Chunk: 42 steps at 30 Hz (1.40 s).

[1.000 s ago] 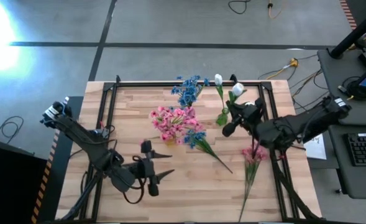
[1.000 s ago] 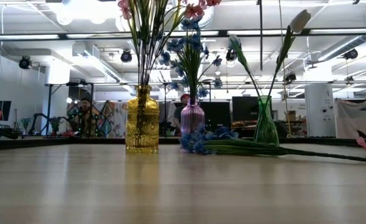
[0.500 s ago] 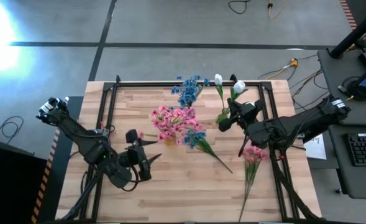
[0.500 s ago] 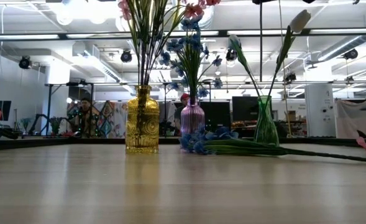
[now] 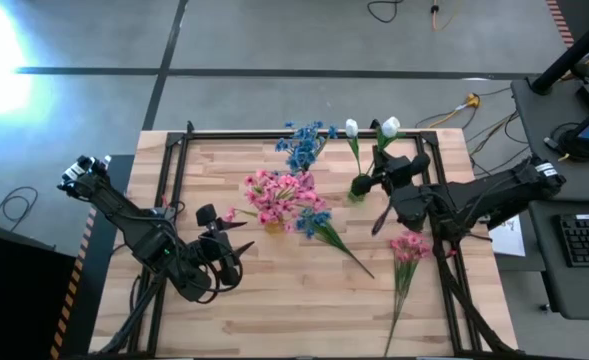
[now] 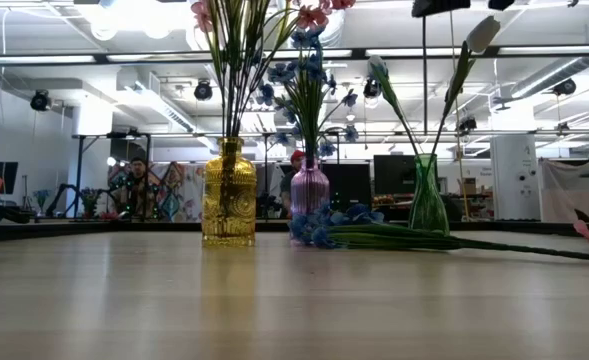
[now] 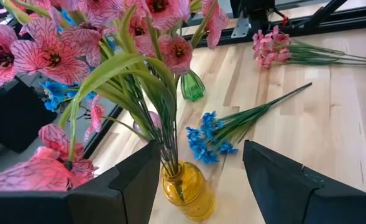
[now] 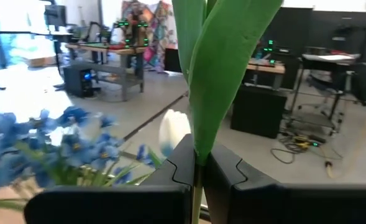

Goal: Sort flowers into vase by color
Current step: Put the white flower into the green flower vase

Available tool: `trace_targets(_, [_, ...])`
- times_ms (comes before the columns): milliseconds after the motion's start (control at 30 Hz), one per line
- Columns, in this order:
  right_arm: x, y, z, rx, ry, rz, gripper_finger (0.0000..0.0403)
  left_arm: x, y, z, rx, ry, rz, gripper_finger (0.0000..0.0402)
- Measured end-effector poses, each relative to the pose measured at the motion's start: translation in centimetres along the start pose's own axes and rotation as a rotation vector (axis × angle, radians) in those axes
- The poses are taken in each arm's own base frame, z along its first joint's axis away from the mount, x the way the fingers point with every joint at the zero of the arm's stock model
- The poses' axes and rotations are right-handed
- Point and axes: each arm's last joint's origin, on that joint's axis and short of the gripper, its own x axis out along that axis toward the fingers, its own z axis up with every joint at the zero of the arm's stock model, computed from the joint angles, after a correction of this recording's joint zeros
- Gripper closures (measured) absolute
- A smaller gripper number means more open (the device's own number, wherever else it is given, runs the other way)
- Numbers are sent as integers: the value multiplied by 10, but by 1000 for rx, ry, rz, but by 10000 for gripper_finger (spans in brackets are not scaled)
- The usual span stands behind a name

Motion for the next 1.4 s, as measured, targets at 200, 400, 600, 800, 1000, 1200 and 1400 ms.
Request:
trace_targets(200, [8, 3, -8, -14, 6, -32, 390, -1, 0, -1, -6, 5, -2, 187])
trace_targets(400, [12, 9, -14, -20, 10, -45, 390, -1, 0, -2, -7, 7, -1, 187])
trace_targets(600, [17, 13, -20, -24, 14, -62, 390, -1, 0, -2, -6, 8, 0, 187])
trace_targets(800, [18, 14, -21, -6, 14, -63, 390, -1, 0, -2, -5, 8, 0, 187])
trace_targets(1000, [18, 15, -22, -11, 15, -62, 390, -1, 0, -2, -3, 9, 1, 187])
trace_targets(1200, [18, 15, -23, -17, 16, -62, 390, -1, 0, -2, 0, 11, 1, 187])
trace_targets(1400, [18, 15, -25, -41, 21, -61, 390, -1, 0, -2, 1, 11, 1, 187])
